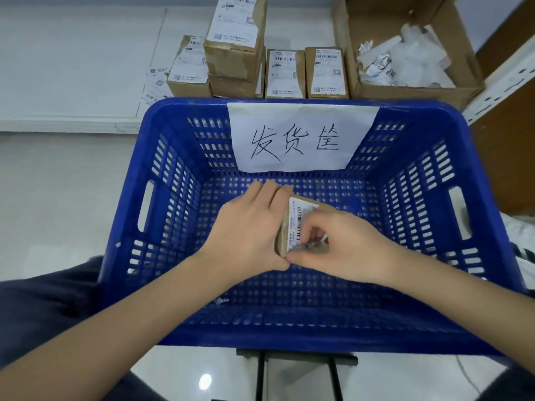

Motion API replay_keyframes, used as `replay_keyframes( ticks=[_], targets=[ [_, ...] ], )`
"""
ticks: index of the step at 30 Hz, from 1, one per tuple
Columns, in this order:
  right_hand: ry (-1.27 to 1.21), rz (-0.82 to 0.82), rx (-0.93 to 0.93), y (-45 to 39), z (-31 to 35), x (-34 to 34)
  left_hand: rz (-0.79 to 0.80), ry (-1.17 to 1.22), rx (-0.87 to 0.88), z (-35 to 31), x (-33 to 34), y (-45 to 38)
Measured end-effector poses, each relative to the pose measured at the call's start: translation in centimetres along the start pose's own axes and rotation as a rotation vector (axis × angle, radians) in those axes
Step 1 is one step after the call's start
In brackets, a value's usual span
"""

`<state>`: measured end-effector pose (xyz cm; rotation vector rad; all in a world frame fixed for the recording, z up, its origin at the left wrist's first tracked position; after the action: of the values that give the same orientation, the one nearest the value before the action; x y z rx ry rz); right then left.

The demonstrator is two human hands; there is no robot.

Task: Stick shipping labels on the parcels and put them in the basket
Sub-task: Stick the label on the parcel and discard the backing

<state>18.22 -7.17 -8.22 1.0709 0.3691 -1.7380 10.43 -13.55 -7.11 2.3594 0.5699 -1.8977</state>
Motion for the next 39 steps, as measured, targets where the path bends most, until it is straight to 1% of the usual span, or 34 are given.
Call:
replay_keyframes(
  ticks=[1,3,6,10,14,19,24,28,34,39],
  targets=[
    [0.019,0.010,-0.010,-0.1,0.1,0.3,0.010,-0.012,-0.002,0.1,0.2,-0.1],
    [0.040,-0.032,-0.025,-0.4,0.3,0.3,0.009,-0.003,-0.020,0.7,0.3,-0.4],
    [-0.036,-0.081,0.000,-0.4,0.3,-0.1,-0.036,-0.004,-0.034,1.5,-0.5,-0.5],
    [-0.081,-0.046,0.001,-0.7,1.6,0.8,-0.031,-0.037,-0.043,2.6,-0.4,0.3],
    [0.020,-0.046,-0.061,-1.5,3.2,1.7,0.017,-0.010,-0.043,3.6,0.3,1.0],
    [-0.043,-0.038,-0.086,-2.4,3.6,2.3,0.018,-0.070,0.016,4.0,-0.2,0.0],
    [-0.167,-0.130,-0.073,-3.0,3.0,1.0,-0.002,-0.048,0.032,3.9,-0.8,-1.6],
    [-0.266,-0.145,-0.050,-3.2,2.5,-0.3,-0.003,-0.047,0.063,3.3,-1.2,-2.7],
    [-0.221,-0.185,-0.050,-2.6,2.7,-2.6,-0.029,-0.042,0.115,1.8,-2.2,-3.5],
    [-0.211,-0.246,-0.057,-2.3,3.2,-2.8,-0.063,-0.036,0.135,1.4,-2.9,-3.6]
  ],
)
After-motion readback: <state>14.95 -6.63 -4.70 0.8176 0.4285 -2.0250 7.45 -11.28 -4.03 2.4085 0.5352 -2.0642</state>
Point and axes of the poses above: each hand's wrist, its own y-axis away from the middle knuckle, its own x-axis out of the palm, z = x × y, the point moved 8 cm from there along -y, towards the middle knuckle, and after that the axes turned 12 degrees about -z, right-handed, at the moved point
